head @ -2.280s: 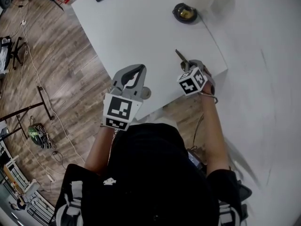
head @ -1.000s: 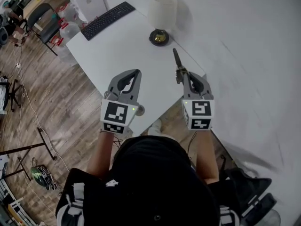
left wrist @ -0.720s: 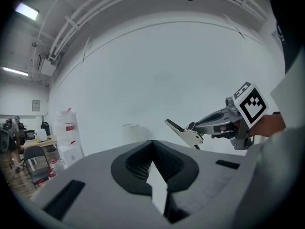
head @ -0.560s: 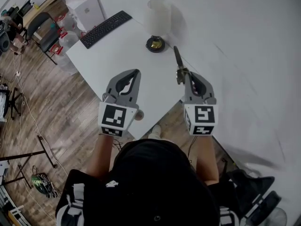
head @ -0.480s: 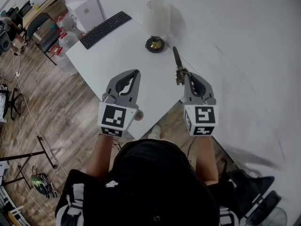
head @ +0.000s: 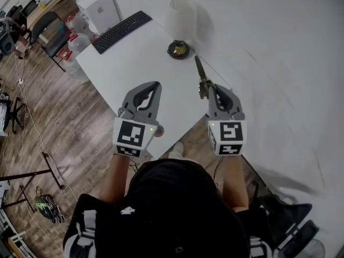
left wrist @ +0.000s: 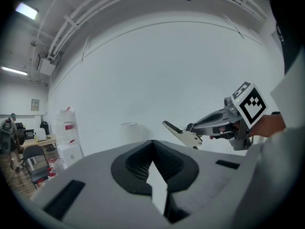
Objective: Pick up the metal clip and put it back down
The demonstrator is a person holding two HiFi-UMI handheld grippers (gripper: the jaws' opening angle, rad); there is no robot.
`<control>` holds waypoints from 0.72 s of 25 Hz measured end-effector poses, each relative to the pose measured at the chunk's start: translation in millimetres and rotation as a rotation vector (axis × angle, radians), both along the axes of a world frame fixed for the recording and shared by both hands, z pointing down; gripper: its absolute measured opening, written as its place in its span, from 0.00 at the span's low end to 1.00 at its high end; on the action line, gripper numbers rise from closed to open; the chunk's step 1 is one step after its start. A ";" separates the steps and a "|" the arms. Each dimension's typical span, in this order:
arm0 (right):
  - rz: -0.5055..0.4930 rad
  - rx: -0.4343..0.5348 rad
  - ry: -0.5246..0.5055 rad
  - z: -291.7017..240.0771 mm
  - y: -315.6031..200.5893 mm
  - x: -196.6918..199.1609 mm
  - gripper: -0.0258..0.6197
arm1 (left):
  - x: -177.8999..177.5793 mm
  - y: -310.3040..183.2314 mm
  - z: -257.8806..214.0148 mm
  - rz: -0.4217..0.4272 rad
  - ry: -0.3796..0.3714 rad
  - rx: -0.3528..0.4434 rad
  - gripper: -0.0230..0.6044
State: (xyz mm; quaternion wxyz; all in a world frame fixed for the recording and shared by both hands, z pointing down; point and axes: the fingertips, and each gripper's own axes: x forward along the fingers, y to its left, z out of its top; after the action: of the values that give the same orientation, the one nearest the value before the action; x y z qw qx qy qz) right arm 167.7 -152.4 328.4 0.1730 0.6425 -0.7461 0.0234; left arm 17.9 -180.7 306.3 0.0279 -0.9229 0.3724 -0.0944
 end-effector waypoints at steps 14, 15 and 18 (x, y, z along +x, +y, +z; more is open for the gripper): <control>-0.115 -0.255 0.021 94.8 -16.2 -16.4 0.10 | -2.1 -16.0 49.1 -0.055 -0.038 -0.108 0.08; -0.125 -0.274 0.025 101.7 -16.2 -17.7 0.10 | -2.4 -16.5 52.2 -0.060 -0.041 -0.116 0.08; -0.161 -0.340 0.033 125.5 -16.1 -22.7 0.10 | -4.4 -18.8 61.4 -0.079 -0.050 -0.138 0.08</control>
State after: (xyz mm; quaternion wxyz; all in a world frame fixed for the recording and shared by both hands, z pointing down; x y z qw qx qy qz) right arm 145.0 -168.5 453.8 0.2926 0.5425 -0.7775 0.1247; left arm 13.6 -199.5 367.8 -0.0301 -0.9046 0.4001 -0.1440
